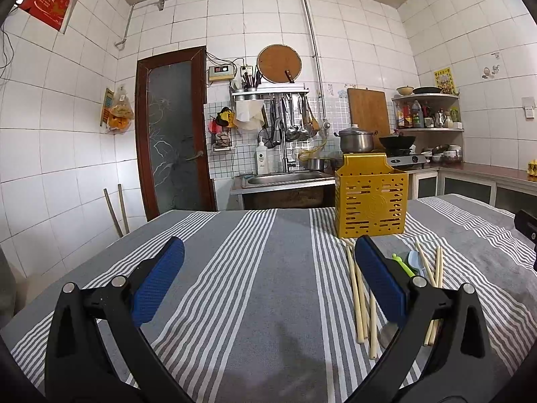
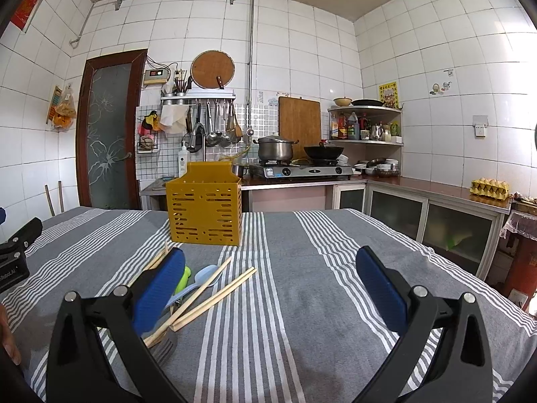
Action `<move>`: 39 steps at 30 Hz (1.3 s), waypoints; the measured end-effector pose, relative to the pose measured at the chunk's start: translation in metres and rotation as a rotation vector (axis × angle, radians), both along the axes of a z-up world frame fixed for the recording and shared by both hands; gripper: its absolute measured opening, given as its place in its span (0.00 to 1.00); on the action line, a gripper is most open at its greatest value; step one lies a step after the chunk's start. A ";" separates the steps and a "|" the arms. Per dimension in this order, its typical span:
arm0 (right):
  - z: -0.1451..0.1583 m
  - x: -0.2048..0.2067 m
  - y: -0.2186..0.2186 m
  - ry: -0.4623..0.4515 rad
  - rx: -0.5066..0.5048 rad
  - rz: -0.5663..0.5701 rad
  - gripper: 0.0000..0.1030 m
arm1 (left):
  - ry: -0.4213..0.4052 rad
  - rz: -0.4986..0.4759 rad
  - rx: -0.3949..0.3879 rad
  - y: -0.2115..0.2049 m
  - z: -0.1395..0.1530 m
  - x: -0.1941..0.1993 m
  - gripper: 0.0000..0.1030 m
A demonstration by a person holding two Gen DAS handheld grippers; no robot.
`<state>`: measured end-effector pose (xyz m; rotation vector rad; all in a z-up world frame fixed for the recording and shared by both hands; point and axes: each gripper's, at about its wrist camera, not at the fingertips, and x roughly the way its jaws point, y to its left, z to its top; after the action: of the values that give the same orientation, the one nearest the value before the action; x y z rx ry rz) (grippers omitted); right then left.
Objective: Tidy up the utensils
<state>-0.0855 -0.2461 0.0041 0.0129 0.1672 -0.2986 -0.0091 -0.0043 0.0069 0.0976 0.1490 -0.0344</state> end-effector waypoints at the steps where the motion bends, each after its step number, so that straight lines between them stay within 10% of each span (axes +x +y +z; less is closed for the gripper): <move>1: -0.001 0.001 0.000 0.000 0.001 0.001 0.96 | 0.001 -0.001 0.000 0.000 0.000 0.000 0.95; 39: 0.001 0.003 -0.007 0.003 -0.013 -0.008 0.96 | -0.016 -0.013 0.004 0.000 0.003 -0.003 0.95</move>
<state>-0.0822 -0.2535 0.0055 -0.0001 0.1677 -0.3076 -0.0125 -0.0040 0.0101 0.1030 0.1329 -0.0459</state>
